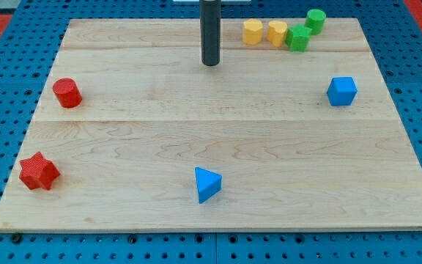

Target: Slightly push the blue cube diagonally to the top right of the blue triangle

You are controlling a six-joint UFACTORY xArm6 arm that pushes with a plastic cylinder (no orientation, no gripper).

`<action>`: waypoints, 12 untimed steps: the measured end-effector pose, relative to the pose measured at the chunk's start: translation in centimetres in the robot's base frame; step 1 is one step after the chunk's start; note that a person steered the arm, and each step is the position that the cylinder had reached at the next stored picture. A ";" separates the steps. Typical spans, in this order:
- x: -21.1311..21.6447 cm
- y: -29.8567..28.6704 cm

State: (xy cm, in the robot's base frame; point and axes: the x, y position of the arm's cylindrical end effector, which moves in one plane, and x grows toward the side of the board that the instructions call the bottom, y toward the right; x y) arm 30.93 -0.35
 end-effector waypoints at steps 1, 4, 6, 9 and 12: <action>0.0 -0.7; -0.2 -1.6; -0.2 0.6; 2.1 21.2; 12.7 18.3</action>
State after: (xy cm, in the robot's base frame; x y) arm 43.63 17.96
